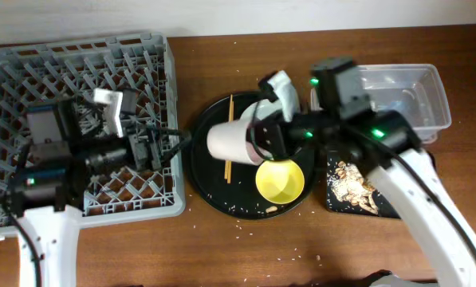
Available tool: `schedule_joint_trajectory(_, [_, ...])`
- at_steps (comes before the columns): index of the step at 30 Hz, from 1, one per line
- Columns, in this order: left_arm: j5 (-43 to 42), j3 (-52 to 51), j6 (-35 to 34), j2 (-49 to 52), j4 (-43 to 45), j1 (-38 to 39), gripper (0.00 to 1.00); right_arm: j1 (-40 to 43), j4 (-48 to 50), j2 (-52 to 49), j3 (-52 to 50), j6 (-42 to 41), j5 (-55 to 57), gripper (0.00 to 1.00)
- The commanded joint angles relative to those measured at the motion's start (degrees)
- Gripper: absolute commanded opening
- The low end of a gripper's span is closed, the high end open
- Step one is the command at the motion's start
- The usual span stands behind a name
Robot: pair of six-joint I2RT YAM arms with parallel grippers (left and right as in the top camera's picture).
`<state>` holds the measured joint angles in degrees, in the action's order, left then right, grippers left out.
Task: Sort waste into correct bins and load items into the dishwasher rack
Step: 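Place the pink cup into the dish rack with the left gripper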
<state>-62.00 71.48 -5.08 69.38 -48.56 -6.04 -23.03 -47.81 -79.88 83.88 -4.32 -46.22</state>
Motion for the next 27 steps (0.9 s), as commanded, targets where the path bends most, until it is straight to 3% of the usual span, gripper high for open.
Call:
schedule_joint_trajectory(1, [-28.17,0.46,0.63,2.93,1.77,0.81,0.98,0.17,-0.17,2.05,0.46,6.32,-10.69,0.04])
schedule_joint_trajectory(5, [-28.20,0.46,0.46,2.82,1.68,9.86,0.97,0.17,-0.22,-0.59,0.44,7.32,-11.91,0.04])
schedule_joint_trajectory(6, [-28.20,0.46,0.46,2.82,2.14,12.20,0.92,0.17,-0.13,-0.66,0.44,7.34,-12.87,0.04])
schedule_joint_trajectory(11, [-28.06,0.46,0.44,2.82,3.15,16.87,0.57,0.17,1.68,-0.66,0.44,9.88,-17.84,0.04])
schedule_joint_trajectory(12, [-28.04,0.46,0.46,2.82,3.15,16.87,0.46,0.17,1.68,-0.66,0.44,9.88,-17.84,0.05])
schedule_joint_trajectory(13, [-27.69,0.46,0.44,2.82,3.15,16.87,0.45,0.17,1.66,-0.66,0.44,9.88,-17.84,0.17])
schedule_joint_trajectory(14, [-24.20,0.46,0.42,2.82,3.10,16.87,0.43,0.24,1.66,-0.63,0.44,9.86,-17.25,0.79])
schedule_joint_trajectory(15, [-15.89,0.46,0.37,2.78,2.12,16.85,0.43,1.09,1.70,-0.22,0.46,8.24,-14.08,0.89])
schedule_joint_trajectory(18, [22.51,0.48,-0.04,2.38,-8.59,16.59,0.43,11.39,1.66,3.43,0.46,-1.42,-6.12,0.94])
schedule_joint_trajectory(21, [39.60,0.48,-10.51,2.36,-13.55,9.11,0.43,13.14,-8.39,3.28,0.44,-5.22,4.94,0.98])
schedule_joint_trajectory(25, [64.59,0.46,-15.37,2.38,-22.25,-5.40,0.43,8.63,-19.15,2.14,0.37,-3.87,17.77,0.98])
schedule_joint_trajectory(27, [67.47,-0.15,-16.04,2.60,-22.10,-11.63,0.43,6.38,-18.43,0.79,0.37,-3.89,18.25,0.99])
